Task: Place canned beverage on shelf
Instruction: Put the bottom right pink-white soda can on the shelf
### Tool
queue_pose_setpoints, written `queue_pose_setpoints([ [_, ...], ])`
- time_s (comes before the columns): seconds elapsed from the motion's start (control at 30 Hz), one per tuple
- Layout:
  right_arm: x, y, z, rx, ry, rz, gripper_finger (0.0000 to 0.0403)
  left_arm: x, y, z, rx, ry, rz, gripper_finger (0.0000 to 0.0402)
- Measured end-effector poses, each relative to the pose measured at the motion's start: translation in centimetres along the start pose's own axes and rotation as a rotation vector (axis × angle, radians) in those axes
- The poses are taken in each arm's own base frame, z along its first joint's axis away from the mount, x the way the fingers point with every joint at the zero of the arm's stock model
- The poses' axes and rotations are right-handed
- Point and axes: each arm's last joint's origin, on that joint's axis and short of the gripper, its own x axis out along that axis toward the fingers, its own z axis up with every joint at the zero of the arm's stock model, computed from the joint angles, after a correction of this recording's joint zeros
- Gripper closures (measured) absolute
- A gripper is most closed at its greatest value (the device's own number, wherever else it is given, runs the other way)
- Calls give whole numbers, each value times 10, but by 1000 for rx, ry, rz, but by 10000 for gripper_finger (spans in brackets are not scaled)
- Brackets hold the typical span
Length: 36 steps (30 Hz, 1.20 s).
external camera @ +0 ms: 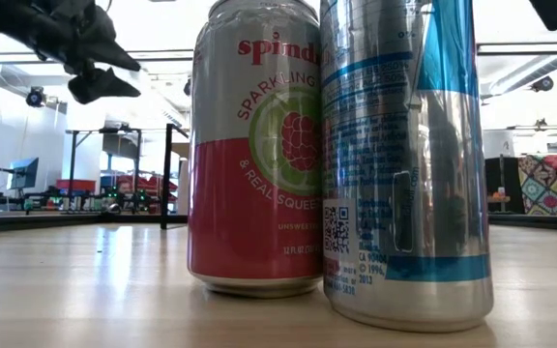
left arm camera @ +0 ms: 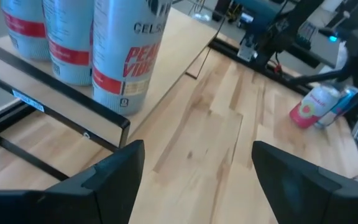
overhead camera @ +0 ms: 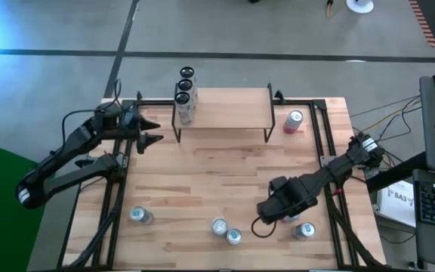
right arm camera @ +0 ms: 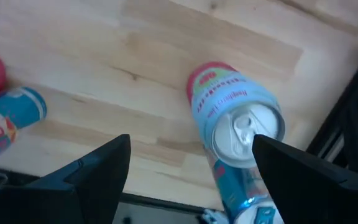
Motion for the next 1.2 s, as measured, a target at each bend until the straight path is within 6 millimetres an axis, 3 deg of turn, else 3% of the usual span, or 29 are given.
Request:
queue_pose_setpoints([
  [0.27, 8, -13, -5, 137, 16, -135, 76, 6, 3, 2, -36, 9, 26, 119],
  [0.53, 24, -23, 0, 98, 10, -145, 76, 1, 1, 3, -57, -23, 38, 119],
  [0.77, 41, -34, 2, 145, 57, 22, 76, -4, -1, 2, -84, -43, 27, 119],
  [0.97, 48, -44, -1, 178, 63, 26, 78, -9, -3, 2, -90, -65, 23, 119],
  [1.2, 57, -40, -2, 135, 83, 61, 78, -14, -6, 1, -112, -89, 18, 119],
])
